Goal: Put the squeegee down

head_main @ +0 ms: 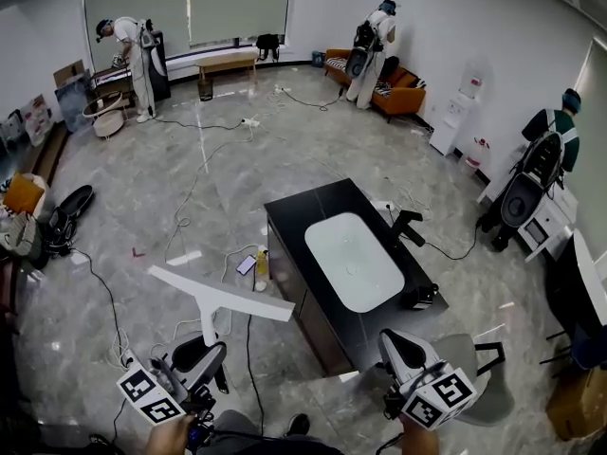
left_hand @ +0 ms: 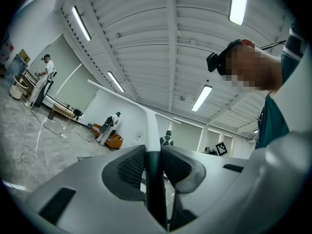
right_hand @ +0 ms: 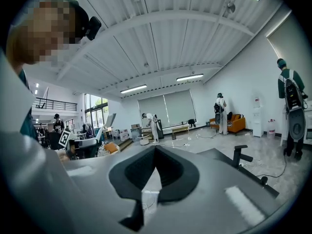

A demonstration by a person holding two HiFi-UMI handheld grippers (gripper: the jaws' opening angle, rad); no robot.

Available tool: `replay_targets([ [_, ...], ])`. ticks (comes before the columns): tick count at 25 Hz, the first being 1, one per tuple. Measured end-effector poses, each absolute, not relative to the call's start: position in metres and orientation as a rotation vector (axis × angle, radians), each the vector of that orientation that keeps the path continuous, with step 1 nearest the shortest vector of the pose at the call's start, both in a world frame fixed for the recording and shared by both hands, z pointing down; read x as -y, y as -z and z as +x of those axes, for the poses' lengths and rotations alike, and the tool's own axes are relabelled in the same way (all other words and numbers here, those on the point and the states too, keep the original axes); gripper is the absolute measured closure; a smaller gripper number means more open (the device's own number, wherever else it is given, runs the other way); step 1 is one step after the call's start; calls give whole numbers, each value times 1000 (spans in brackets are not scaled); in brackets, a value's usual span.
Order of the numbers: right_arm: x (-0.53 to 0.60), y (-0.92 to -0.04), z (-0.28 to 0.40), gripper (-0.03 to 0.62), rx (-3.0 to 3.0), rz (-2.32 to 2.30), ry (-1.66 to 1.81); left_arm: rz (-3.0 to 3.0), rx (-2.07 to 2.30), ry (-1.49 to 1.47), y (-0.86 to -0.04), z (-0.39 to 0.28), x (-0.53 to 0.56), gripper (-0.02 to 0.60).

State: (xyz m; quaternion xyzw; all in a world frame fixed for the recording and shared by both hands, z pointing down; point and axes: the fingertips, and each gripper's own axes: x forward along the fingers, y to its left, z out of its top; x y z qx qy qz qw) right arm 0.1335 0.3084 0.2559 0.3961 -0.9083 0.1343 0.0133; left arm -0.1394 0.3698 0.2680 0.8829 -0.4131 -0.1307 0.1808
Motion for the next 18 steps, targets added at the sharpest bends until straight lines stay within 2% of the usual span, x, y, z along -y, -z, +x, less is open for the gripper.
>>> replay_targets([
  [7,-267,-266,128,588,2838,1332,-495,2403,1093,290,-304,-150,-333,485],
  [13,-264,-251,127,588,2789,1513,-457,2579,978,232,-262,-161,-284,485],
  [18,-258,-261,131,588,2711,1652,-477,2624,857,227,-261,-155,-246,485],
])
